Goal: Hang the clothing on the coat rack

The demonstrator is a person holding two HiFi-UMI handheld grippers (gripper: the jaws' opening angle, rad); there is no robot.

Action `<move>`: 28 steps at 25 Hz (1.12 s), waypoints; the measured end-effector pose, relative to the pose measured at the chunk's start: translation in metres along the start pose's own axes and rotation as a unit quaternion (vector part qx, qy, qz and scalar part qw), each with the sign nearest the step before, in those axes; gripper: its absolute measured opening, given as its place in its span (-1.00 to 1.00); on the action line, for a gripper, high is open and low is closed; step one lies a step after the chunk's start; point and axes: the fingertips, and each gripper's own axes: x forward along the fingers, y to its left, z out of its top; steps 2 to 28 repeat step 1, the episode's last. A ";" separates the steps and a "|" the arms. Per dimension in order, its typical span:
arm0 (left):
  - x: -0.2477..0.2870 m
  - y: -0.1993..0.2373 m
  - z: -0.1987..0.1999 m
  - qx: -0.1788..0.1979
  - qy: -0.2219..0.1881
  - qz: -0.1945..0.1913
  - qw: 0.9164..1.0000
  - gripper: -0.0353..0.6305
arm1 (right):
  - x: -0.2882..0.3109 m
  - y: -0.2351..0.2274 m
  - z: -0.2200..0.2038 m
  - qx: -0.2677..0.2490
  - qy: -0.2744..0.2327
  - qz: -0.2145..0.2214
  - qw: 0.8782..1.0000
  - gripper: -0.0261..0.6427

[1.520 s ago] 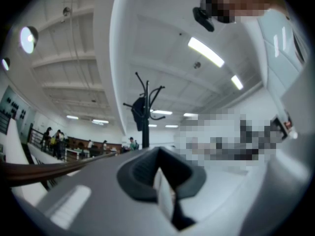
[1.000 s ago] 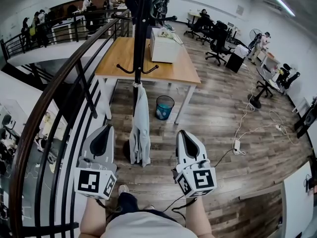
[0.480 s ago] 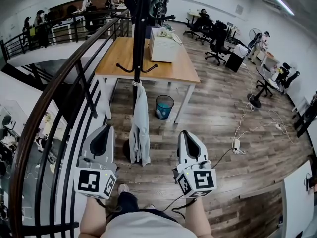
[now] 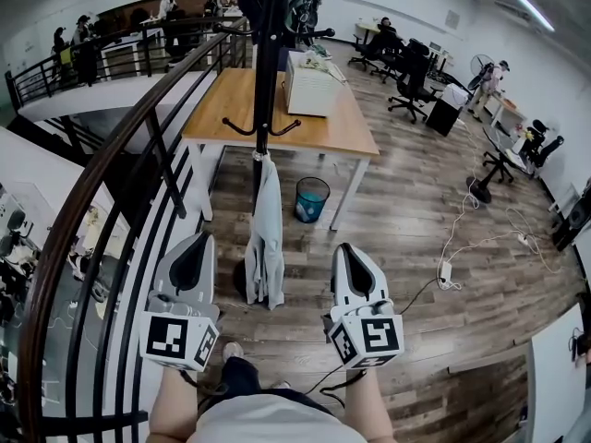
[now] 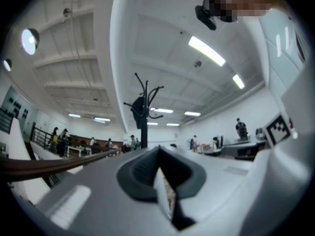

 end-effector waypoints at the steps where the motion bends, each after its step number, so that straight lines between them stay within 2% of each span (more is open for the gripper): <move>1: 0.000 0.001 -0.001 0.000 0.000 0.000 1.000 -0.87 | 0.001 0.001 -0.001 0.000 0.000 0.000 1.000 -0.92; 28: 0.000 0.001 -0.001 0.000 0.000 0.000 1.000 -0.87 | 0.001 0.001 -0.001 0.000 0.000 0.000 1.000 -0.92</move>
